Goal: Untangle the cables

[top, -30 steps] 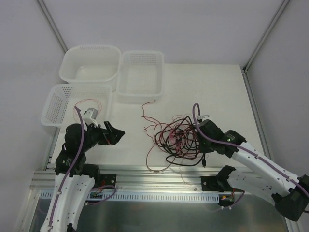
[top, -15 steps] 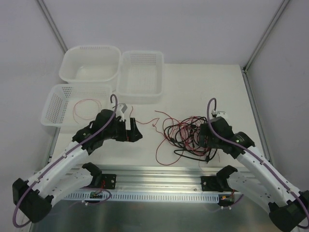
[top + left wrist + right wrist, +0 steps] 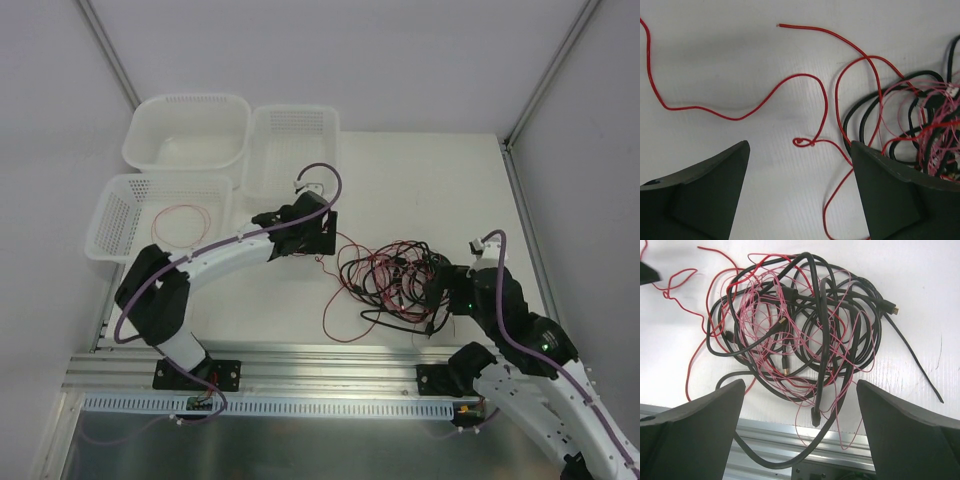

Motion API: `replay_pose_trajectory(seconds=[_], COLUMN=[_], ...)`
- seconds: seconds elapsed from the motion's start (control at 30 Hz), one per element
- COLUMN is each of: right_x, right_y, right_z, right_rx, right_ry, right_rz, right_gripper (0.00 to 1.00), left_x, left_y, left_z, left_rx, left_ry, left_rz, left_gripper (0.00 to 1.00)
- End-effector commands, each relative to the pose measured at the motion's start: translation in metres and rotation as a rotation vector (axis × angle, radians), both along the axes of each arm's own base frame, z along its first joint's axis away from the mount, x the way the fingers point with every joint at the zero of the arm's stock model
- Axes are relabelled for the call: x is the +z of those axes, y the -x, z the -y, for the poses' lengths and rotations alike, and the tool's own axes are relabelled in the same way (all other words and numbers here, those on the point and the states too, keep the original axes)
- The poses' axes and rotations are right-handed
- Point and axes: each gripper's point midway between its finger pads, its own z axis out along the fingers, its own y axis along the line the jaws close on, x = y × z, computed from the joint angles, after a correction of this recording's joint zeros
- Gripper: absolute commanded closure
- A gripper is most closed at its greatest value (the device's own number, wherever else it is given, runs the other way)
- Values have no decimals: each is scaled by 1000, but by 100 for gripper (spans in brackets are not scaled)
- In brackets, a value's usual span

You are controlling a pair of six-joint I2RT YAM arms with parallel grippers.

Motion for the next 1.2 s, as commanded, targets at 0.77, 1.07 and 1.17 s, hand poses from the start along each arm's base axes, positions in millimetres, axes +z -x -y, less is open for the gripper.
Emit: replay_pose_trajectory(seconds=[0.77,1.07,1.17], right_x=[-63,-137,-137], right_y=[-11,-11,-13], right_z=[-54,-31,-18], right_rx=[118,-140,-203], right_ry=[-49,-116,-107], right_rz=[-222,-491,-487], right_gripper=[2,25,29], left_x=[53,169,211], left_y=[27,75,91], left_z=[5,-16,-21], left_rx=[-85,-217,-271], left_ry=[30,251,323], left_rz=[103,223,277], left_gripper=[100,100,100])
